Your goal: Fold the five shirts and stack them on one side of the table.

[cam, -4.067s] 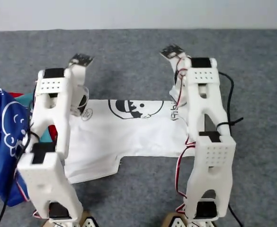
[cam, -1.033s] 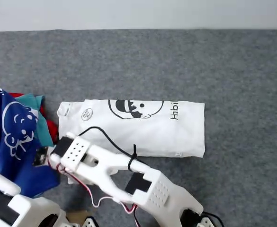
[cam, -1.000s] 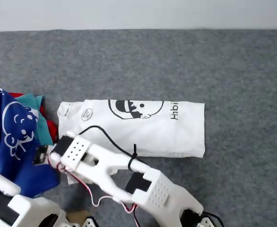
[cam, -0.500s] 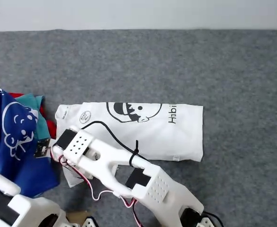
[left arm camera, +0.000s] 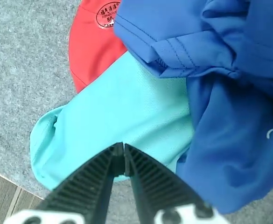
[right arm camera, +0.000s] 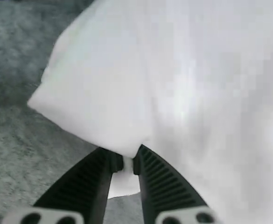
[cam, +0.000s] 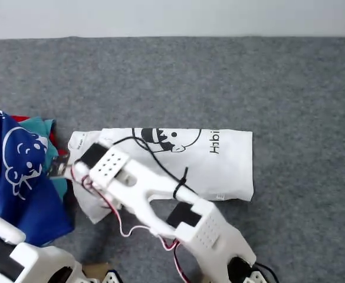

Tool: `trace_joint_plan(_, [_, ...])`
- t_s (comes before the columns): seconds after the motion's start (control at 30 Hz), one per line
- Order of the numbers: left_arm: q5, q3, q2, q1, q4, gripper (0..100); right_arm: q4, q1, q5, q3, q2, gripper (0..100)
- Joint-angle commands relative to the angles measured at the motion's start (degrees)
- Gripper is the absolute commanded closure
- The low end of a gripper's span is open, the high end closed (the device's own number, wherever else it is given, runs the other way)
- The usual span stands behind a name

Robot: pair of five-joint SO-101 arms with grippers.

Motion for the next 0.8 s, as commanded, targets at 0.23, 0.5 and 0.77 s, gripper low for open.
trace_joint_plan(0.23, [-0.44, -2.33, -2.29, 0.0, 0.44, 99, -2.77, 4.53, 0.44, -1.93, -9.1, 98.8])
trace_joint_plan(0.5, [-0.44, -2.15, -2.29, 0.0, 0.44, 99, -8.84, 9.8, 0.53, -1.93, -8.66, 98.8])
trace_joint_plan(0.77, [-0.44, -2.07, -2.2, 0.09, 0.44, 99, -12.53, 12.44, 2.11, -1.93, -6.81, 98.5])
